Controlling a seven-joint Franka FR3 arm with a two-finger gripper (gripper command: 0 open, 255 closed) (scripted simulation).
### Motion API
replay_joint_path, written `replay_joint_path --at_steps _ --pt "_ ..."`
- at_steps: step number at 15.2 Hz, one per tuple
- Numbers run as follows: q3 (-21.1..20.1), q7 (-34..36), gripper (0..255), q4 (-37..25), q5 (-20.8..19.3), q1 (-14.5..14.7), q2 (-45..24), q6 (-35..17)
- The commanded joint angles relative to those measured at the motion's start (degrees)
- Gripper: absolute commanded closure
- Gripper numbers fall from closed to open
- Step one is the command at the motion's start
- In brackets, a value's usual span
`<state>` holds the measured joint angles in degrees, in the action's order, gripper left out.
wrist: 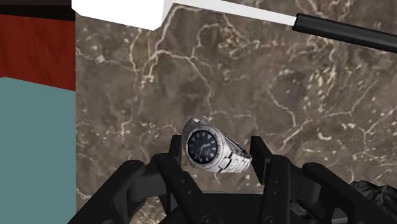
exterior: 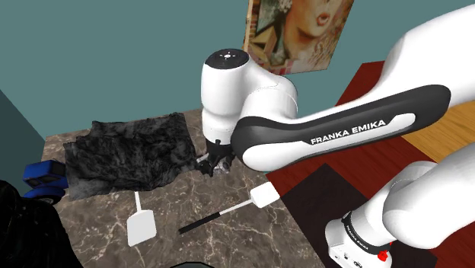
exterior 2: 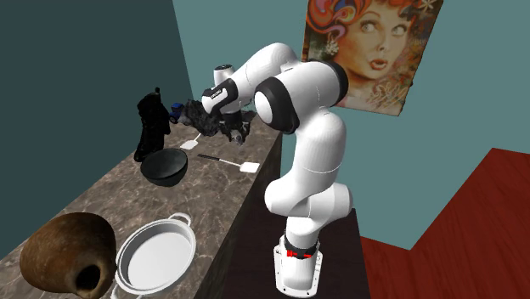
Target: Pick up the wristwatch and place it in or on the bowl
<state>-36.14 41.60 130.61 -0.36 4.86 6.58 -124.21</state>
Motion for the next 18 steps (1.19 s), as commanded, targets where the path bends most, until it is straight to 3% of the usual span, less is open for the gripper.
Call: replay_joint_path --at_steps 1,18 --pt "0.2 -0.6 255 -0.7 0.8 0.1 1.1 1.7" --pt "2.0 -3.5 255 -9.8 3.4 0.2 6.1 14.9"
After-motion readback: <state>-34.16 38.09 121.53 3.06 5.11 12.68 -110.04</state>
